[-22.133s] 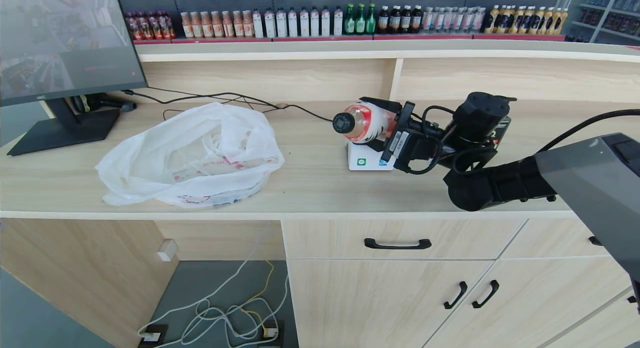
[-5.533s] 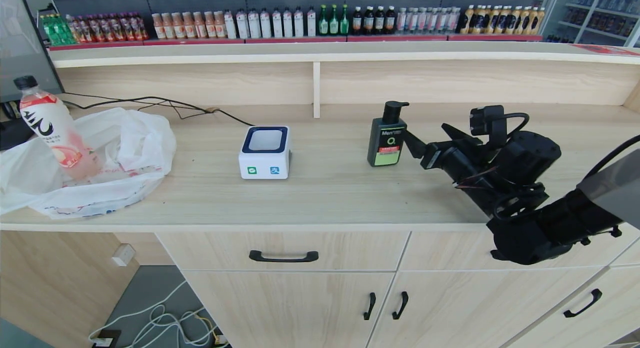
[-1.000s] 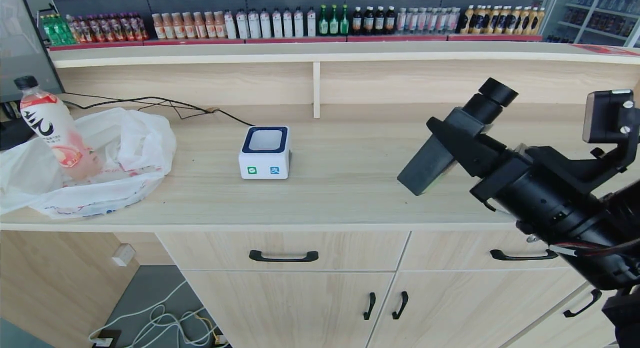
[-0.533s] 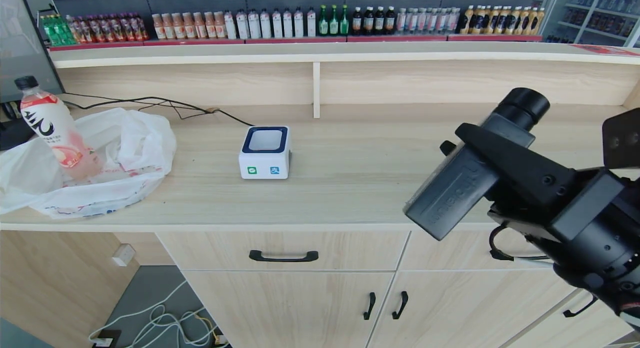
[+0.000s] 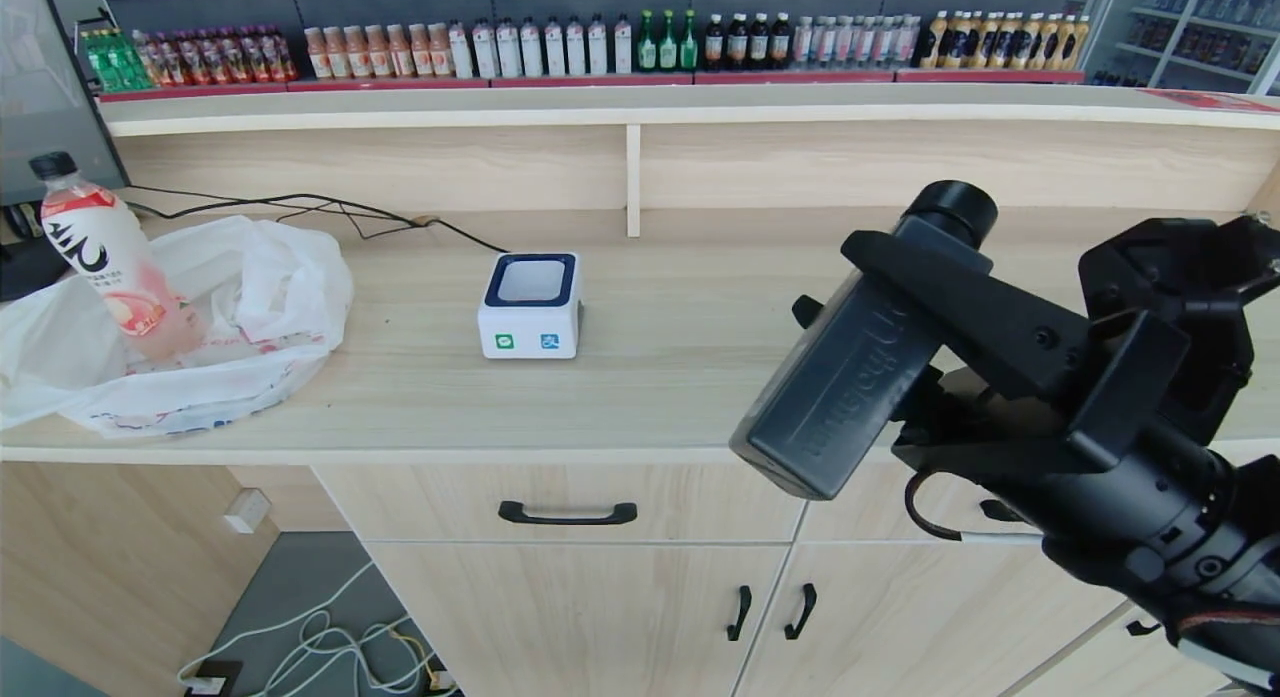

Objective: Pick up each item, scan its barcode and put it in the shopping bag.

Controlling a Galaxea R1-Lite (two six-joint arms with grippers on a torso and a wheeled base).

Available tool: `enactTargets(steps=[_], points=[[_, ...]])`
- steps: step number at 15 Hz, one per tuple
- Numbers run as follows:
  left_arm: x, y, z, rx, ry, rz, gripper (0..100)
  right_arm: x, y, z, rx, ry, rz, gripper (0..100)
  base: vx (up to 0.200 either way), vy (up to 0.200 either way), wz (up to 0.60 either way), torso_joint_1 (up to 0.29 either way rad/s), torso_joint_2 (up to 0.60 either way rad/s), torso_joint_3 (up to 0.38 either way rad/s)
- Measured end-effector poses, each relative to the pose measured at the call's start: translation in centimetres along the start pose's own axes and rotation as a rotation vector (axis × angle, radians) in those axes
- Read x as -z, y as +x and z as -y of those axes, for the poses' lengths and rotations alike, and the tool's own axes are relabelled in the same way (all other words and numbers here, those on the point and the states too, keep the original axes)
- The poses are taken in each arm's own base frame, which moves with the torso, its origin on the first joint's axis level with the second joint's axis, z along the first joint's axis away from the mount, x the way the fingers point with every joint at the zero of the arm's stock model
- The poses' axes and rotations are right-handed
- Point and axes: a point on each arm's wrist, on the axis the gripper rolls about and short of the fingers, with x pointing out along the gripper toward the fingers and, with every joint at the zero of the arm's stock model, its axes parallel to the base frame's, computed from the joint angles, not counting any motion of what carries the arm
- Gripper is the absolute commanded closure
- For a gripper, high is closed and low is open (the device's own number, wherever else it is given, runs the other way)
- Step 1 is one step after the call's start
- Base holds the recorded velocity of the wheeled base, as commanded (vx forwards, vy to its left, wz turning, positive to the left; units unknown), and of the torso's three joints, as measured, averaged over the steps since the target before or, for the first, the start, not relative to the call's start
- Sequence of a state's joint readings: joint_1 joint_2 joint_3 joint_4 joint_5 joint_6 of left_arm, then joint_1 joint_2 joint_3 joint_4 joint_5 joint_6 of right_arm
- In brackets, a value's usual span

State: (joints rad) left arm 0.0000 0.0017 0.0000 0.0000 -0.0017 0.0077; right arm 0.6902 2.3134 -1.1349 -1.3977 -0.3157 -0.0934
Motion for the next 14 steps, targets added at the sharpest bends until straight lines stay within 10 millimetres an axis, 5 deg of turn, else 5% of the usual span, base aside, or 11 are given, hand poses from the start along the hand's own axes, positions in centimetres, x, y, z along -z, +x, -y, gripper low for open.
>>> enactTargets(steps=[1,2,14], points=[[0.0,0.0,0.0,0.0,0.0,0.0,0,0.0,0.0,0.0,0.0,0.0,-0.001,100,0.0,0.0,0.0,0.0,0.0,0.0],[0.0,0.0,0.0,0.0,0.0,0.0,0,0.1,0.0,0.0,0.001,0.0,-0.002,0,0.0,0.0,0.0,0.0,0.0,0.0],[0.0,0.0,0.0,0.0,0.003,0.0,0,-0.6,-0.5,1.1,0.03,0.012,0.077,0,0.0,0.0,0.0,0.0,0.0,0.0]])
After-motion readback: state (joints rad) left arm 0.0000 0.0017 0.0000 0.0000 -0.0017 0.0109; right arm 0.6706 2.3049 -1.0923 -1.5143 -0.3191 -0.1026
